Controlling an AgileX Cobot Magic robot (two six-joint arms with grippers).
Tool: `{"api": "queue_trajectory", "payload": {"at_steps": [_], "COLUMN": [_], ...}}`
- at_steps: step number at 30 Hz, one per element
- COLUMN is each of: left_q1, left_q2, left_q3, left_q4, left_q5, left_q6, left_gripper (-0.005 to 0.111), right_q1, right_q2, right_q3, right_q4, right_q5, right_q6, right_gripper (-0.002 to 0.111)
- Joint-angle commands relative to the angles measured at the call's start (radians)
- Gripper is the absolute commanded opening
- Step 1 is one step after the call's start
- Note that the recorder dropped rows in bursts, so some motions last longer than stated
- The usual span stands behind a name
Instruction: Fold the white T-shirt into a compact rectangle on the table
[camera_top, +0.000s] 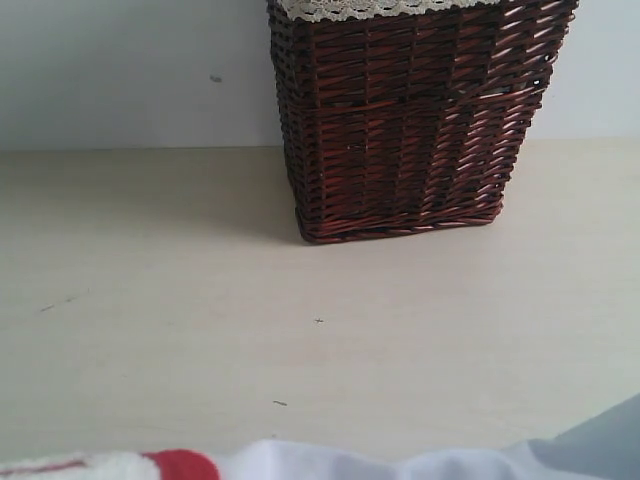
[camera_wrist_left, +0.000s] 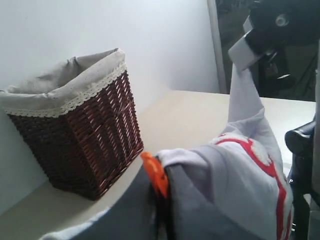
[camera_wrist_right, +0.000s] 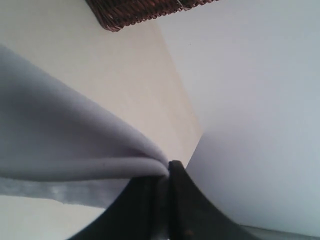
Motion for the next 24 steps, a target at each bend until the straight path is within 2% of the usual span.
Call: {"api": "queue_trajectory", "payload": {"at_steps": [1, 6, 13, 24], "left_q1": [0.005, 0.005, 0.005, 0.005], "left_q2": [-0.001, -0.001, -0.001, 0.002], "left_q3": [0.052, 0.095, 0.16, 0.322], "left_q4": [0.048, 0.088, 0.235, 0.239], "left_q5": [-0.019, -0.019, -0.019, -0.019], "left_q6": [-0.03, -0.043, -0.089, -0.058], "left_gripper": [0.0, 0.0, 0.0, 0.0], "right_q1": [-0.004, -0.004, -0.004, -0.004], "right_q2": [0.005, 0.026, 0.054, 0.159], "right_q3": [0.0, 0.0, 0.0, 0.0], "right_q4": [-0.134, -0.208, -0.219, -0.219], "right_q5": [-0.012, -0.012, -0.012, -0.012], "right_q6": [-0.005, -0.005, -0.005, -0.005], "right_gripper": [0.0, 0.0, 0.0, 0.0]}}
